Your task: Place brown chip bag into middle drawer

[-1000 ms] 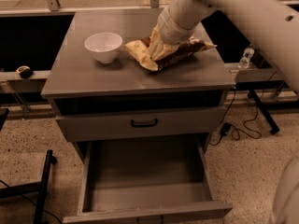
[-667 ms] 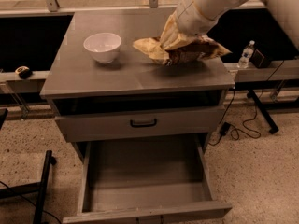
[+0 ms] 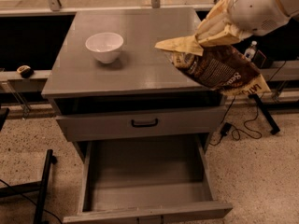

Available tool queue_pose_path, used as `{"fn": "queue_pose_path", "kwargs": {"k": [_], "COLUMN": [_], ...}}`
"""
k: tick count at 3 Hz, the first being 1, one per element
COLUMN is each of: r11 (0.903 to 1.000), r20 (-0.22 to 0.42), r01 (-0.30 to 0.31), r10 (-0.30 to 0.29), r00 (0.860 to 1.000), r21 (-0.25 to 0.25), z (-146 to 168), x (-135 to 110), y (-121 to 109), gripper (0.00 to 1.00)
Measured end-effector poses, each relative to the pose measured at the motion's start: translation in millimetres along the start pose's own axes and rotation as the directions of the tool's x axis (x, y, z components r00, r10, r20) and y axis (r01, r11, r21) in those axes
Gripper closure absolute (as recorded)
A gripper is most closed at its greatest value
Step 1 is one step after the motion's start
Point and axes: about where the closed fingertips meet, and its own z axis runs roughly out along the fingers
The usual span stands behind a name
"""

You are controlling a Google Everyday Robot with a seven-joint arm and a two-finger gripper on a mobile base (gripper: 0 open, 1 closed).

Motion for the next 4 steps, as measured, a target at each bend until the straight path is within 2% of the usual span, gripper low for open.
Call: {"fn": "queue_pose_path", "kwargs": {"k": [1,2,3,4], "r11": [0.9997,0.9983,0.9963,0.9476], "r20": [0.001,0.013,0.103,0.187], "r01": [-0.022,-0.042,-0.047,-0.109], "r10": [0.022,0.042,0.054,0.171], "r00": [1.0,0.999,0.993,0.967], "r21": [-0.008,-0.04,-0.072,-0.3], "z": [-4,3,4,17], "x": [5,7,-27,-59], "y": [6,12,46,151], "gripper": [1.0,1.0,1.0,1.0]}}
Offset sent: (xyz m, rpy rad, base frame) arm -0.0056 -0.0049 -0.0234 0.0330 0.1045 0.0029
